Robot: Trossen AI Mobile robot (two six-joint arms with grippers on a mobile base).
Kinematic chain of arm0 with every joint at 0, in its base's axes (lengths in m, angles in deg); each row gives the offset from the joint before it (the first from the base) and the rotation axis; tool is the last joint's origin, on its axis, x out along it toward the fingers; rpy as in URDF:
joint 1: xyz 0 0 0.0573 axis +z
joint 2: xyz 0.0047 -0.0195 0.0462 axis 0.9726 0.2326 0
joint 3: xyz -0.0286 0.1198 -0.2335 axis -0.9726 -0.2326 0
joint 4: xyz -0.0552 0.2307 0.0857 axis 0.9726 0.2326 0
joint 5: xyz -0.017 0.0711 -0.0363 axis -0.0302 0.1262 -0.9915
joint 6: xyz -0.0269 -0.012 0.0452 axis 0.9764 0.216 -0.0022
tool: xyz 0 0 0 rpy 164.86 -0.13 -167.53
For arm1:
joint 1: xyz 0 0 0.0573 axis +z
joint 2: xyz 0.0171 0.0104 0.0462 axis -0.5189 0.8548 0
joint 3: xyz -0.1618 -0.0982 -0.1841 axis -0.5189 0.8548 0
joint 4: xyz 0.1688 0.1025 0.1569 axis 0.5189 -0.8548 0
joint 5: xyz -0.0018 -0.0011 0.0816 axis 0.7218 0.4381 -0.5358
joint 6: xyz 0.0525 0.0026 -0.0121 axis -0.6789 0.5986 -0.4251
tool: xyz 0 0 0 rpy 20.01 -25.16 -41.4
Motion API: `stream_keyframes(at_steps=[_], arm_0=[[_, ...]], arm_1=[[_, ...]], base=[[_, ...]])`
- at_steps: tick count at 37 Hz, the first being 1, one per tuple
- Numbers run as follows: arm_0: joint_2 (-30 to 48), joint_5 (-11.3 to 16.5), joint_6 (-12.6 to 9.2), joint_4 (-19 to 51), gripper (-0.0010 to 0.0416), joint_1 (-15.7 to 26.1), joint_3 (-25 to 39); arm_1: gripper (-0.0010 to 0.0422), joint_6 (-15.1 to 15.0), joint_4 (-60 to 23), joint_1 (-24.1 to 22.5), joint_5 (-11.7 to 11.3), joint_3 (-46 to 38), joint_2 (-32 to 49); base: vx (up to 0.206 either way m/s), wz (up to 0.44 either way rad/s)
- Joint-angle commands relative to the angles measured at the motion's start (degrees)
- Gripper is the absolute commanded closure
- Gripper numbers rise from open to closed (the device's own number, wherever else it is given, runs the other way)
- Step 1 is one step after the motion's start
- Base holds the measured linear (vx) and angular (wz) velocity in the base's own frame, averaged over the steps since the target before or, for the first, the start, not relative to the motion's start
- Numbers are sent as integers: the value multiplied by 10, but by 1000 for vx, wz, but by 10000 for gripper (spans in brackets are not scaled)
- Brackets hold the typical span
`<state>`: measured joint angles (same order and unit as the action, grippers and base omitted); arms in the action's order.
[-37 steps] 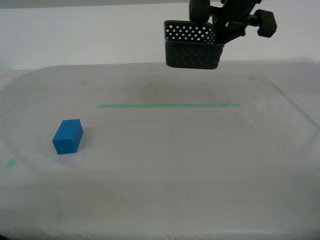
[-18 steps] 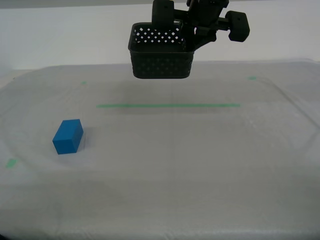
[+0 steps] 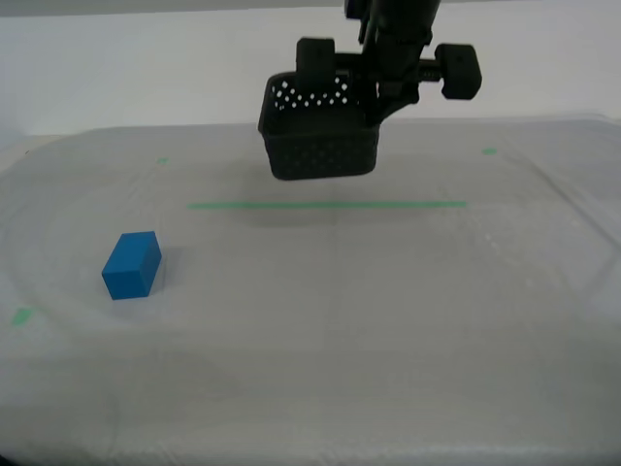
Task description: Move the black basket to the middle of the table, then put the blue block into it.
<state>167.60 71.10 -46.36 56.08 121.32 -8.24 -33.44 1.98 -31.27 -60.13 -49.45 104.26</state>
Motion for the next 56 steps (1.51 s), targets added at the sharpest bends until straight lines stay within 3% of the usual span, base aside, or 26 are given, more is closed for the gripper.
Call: stream_keyframes(at_steps=[1,15,26,33,37,50,56], arm_0=[[30,-4,-3,-8,406,5,0],[109,-2,1,-67,406,2,0],[131,0,16,-79,406,-32,0],[131,43,20,-96,406,-51,0],[131,46,27,-107,406,-51,0],[131,46,26,-114,406,-51,0],[131,46,13,-106,404,-52,0]], arm_1=[[412,-1,3,0,0,0,0],[412,-1,3,0,0,0,0],[412,-1,3,0,0,0,0],[412,-1,3,0,0,0,0],[412,-1,3,0,0,0,0],[412,-1,3,0,0,0,0],[412,-1,3,0,0,0,0]], base=[[0,0],[0,0],[0,0],[0,0],[0,0],[0,0],[0,0]])
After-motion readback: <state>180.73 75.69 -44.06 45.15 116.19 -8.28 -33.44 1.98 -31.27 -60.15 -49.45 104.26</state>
